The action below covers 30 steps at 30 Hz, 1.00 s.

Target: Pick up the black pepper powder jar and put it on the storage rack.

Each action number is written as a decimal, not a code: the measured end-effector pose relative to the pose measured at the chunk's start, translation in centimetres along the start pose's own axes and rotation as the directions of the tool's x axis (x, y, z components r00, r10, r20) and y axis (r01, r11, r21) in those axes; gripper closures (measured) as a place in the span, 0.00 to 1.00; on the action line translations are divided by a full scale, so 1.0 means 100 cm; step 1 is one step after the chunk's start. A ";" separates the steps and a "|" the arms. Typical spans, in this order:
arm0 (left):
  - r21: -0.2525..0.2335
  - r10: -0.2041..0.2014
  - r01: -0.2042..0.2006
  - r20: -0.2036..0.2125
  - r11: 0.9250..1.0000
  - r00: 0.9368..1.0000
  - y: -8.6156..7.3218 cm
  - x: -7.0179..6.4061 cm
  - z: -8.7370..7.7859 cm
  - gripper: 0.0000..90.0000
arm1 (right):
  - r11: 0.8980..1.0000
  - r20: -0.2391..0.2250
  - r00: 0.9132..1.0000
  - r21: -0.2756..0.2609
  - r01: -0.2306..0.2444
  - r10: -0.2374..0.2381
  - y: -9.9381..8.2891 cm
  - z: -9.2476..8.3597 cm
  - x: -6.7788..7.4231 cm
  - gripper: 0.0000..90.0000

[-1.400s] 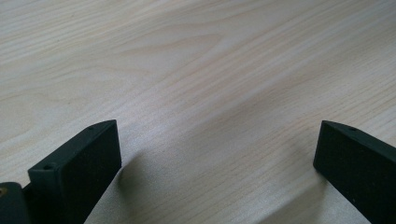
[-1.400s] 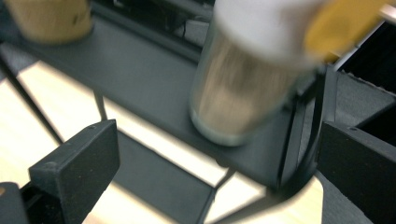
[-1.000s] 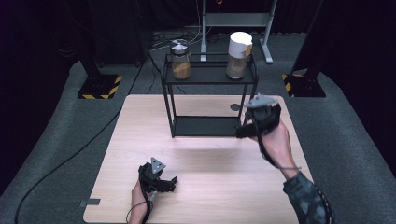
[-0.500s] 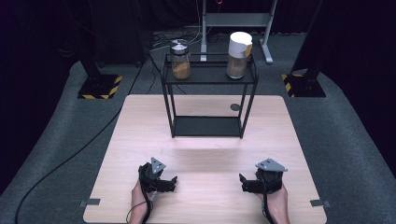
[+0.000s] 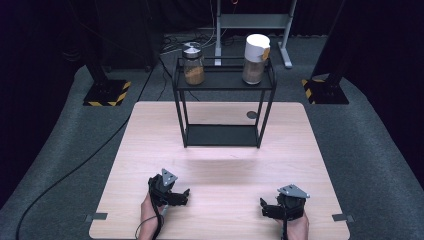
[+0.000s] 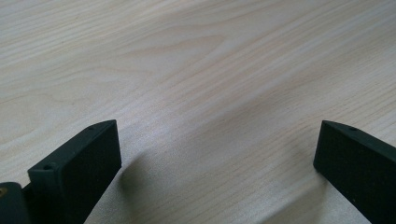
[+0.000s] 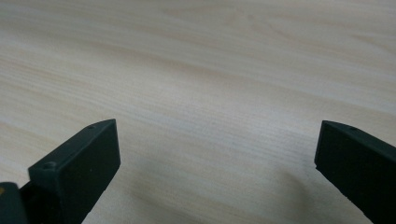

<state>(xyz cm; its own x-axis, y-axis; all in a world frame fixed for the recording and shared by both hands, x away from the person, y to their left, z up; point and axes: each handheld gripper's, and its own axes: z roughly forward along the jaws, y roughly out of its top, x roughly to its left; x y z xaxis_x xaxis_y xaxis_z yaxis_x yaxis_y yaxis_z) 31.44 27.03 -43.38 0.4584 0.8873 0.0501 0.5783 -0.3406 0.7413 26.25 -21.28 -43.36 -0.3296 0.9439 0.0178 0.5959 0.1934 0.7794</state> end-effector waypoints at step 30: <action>-0.001 0.001 -0.001 -0.004 1.000 1.000 0.000 -0.001 0.000 0.00 | 0.999 0.069 0.997 0.020 -0.034 0.032 0.002 0.005 0.013 0.00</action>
<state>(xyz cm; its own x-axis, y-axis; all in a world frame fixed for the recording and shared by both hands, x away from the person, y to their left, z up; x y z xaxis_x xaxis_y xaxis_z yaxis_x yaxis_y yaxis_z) 31.40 26.94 -43.39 0.4565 0.8881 0.0535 0.5771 -0.3413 0.7420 26.31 -19.89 -43.51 -0.2590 0.9659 -0.0001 0.6213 0.1667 0.7656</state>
